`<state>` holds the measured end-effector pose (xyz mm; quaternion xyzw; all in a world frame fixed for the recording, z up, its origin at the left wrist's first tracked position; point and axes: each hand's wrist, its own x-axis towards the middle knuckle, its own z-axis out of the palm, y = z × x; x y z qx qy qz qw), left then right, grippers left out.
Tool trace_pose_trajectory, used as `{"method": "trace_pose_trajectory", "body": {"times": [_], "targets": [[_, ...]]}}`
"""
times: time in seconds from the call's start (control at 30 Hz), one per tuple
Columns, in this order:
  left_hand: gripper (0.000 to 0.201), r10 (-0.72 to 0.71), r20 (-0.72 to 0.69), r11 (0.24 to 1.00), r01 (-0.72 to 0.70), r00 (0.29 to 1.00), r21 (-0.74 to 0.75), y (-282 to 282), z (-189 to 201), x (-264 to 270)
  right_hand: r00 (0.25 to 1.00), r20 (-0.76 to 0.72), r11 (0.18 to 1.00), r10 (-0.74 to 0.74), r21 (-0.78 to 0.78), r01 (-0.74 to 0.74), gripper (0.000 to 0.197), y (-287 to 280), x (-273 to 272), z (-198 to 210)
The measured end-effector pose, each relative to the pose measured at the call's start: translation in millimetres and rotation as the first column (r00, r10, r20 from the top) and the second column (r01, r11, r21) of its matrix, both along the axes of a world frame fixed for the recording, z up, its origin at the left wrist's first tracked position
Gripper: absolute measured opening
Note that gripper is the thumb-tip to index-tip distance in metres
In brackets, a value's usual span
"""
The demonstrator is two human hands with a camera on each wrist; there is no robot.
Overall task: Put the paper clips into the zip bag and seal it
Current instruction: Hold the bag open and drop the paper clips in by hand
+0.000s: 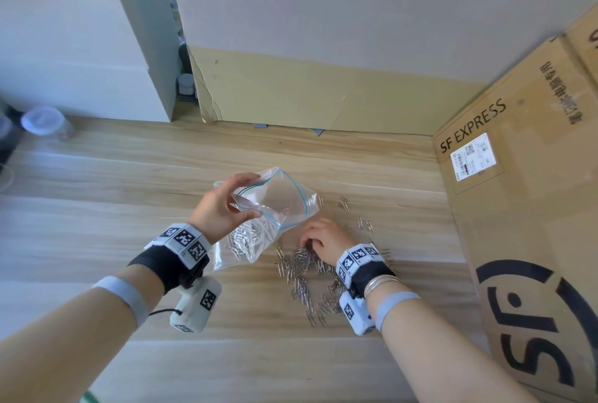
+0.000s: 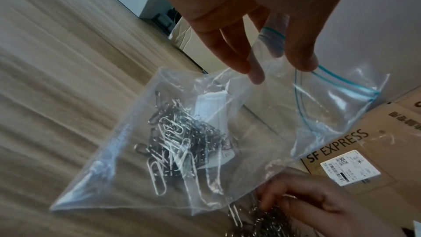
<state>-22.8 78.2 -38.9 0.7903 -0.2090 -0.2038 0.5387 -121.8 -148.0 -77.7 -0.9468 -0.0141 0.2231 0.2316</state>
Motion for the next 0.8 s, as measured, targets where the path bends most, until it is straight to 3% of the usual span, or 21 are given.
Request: {"method": "trace_pose_trajectory", "body": {"times": [0.1,0.27,0.43,0.57,0.67,0.8], "targets": [[0.064,0.006,-0.012,1.000,-0.006,1.000,-0.005,-3.0,-2.1,0.0,0.996,0.091,1.000,0.013,0.027,-0.016,0.034,3.6,-1.6,-0.8],[0.062,-0.022,-0.003,1.000,0.022,1.000,0.012,-7.6,-0.7,-3.2,0.975,0.123,0.982,0.187,-0.003,-0.188,0.029,23.7,-0.5,-12.9],[0.060,-0.033,-0.034,0.999,0.033,0.999,0.017,-13.1,-3.9,-7.2,0.975,0.171,0.989,0.143,-0.002,-0.145,0.033,-1.4,-28.5,-18.2],[0.059,-0.054,-0.038,0.998,0.054,0.998,0.008,-19.4,-5.2,-12.1,0.976,0.193,0.984,-0.096,-0.131,0.123,0.037,-19.9,-47.2,-15.2],[0.059,-0.059,-0.028,0.998,0.060,0.998,0.015,-20.0,-5.7,-14.0,0.921,0.184,0.899,-0.343,-0.219,0.379,0.051,-31.5,-66.9,-23.2],[0.055,-0.047,-0.026,0.999,0.048,0.999,0.025,-17.9,-9.2,-12.7,0.808,0.185,0.761,-0.559,-0.273,0.589,0.062,-27.4,-90.2,-40.7]]}}
